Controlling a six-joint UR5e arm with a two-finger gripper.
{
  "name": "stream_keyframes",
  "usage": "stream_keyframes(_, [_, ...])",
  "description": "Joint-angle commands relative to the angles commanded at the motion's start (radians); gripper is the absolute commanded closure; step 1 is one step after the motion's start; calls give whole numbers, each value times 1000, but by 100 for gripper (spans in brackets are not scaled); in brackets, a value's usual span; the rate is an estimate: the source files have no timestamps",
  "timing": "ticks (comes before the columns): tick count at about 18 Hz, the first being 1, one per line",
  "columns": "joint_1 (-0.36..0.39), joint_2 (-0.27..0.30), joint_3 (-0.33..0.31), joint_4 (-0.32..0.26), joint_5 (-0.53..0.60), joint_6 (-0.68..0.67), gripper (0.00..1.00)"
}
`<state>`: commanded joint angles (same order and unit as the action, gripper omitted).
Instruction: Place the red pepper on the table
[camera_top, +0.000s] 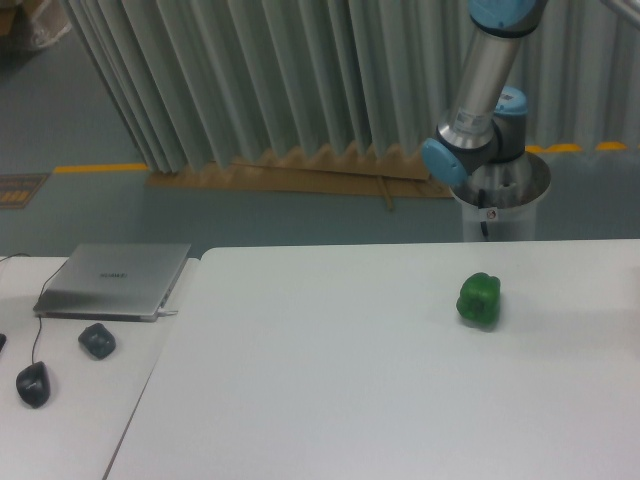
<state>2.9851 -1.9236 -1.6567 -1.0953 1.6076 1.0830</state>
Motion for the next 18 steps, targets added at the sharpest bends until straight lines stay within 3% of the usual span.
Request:
stream_keyframes(6, [-3,-23,-3,6,-1,2,0])
stream_keyframes(9, [-2,-28,0,5,0,5,32])
stream_keyframes(11, [-2,-25,0,3,2,24,47])
stream_keyframes(13, [-2,-21,0,0,3,28,55])
stream_keyframes(18, [-5,-12,29,-15,6,45,56])
